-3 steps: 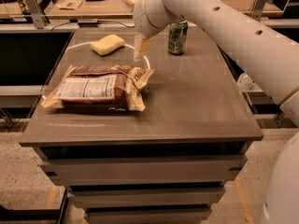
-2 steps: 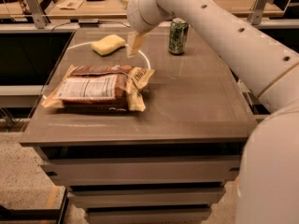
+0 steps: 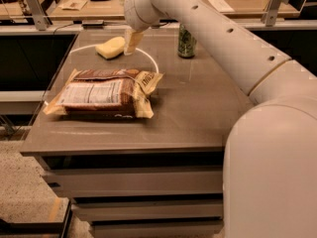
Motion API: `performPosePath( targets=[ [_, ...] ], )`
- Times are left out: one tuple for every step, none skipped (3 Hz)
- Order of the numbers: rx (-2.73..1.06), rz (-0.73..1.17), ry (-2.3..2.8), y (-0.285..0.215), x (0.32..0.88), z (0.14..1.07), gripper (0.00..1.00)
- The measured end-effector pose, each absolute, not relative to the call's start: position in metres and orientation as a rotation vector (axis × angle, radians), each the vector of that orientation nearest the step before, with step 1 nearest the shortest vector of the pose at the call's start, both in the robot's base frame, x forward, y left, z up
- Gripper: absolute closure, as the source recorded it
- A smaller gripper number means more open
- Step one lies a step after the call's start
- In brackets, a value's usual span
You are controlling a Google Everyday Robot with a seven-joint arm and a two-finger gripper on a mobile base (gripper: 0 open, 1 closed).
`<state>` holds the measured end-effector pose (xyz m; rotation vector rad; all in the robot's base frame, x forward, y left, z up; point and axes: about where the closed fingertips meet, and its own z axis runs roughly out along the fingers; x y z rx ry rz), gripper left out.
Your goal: Move sponge near brown chip bag
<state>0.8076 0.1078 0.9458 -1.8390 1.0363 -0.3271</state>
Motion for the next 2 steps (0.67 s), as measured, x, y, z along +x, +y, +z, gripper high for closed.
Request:
performPosePath(
  targets=[
    [-1.872,-0.318,1.007,0.126,0.821,0.939,0.00],
    [-1.910,-0.326,0.970,0.139,0.829,0.933,0.00]
  ],
)
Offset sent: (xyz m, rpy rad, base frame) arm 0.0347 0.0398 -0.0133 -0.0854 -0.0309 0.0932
